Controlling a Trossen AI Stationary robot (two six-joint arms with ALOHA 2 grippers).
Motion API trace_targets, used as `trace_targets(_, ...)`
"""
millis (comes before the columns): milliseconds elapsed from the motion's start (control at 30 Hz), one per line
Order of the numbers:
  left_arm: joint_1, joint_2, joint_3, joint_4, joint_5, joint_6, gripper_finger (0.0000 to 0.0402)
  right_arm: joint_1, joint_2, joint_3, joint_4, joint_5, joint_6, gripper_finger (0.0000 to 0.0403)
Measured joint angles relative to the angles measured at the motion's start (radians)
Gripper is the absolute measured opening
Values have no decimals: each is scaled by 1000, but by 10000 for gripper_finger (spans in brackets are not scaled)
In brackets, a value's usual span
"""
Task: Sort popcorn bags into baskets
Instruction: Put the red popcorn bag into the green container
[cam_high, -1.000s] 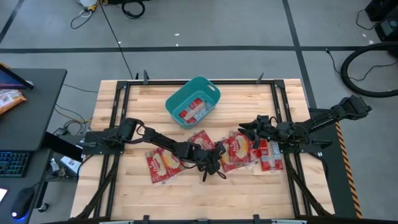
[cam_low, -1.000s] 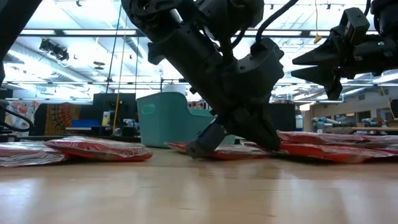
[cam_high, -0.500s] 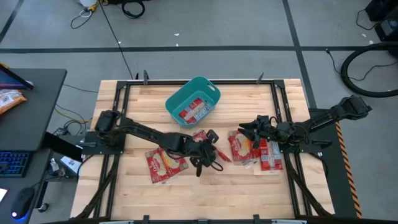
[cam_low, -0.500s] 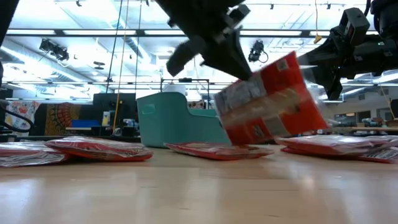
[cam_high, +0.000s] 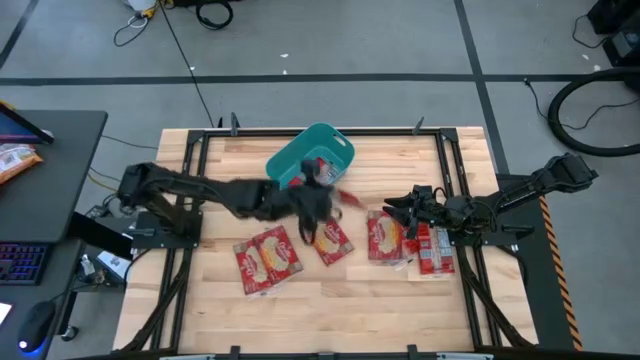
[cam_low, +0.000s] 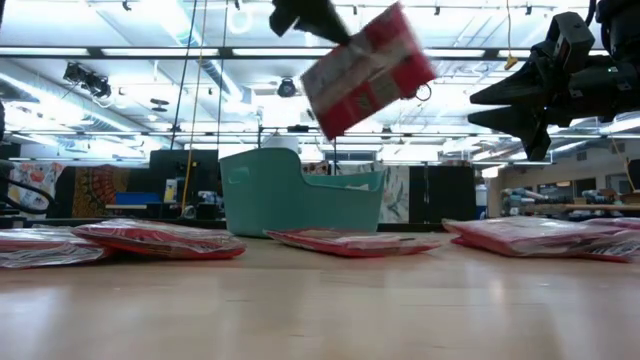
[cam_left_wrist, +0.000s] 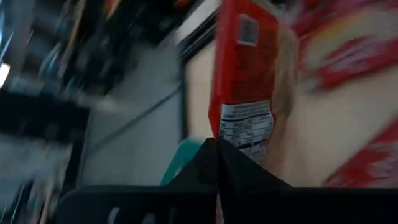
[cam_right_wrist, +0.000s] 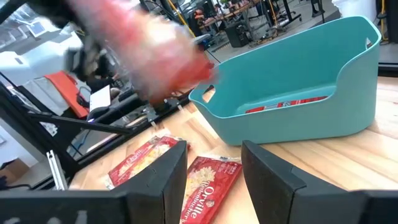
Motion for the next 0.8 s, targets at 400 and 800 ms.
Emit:
trace_targets(400,368,35,0,-279,162,-479,5,0,0,0,0,0,0,158)
trace_targets(800,505,64,0,-313,261,-684,8,0,0,0,0,0,0,158)
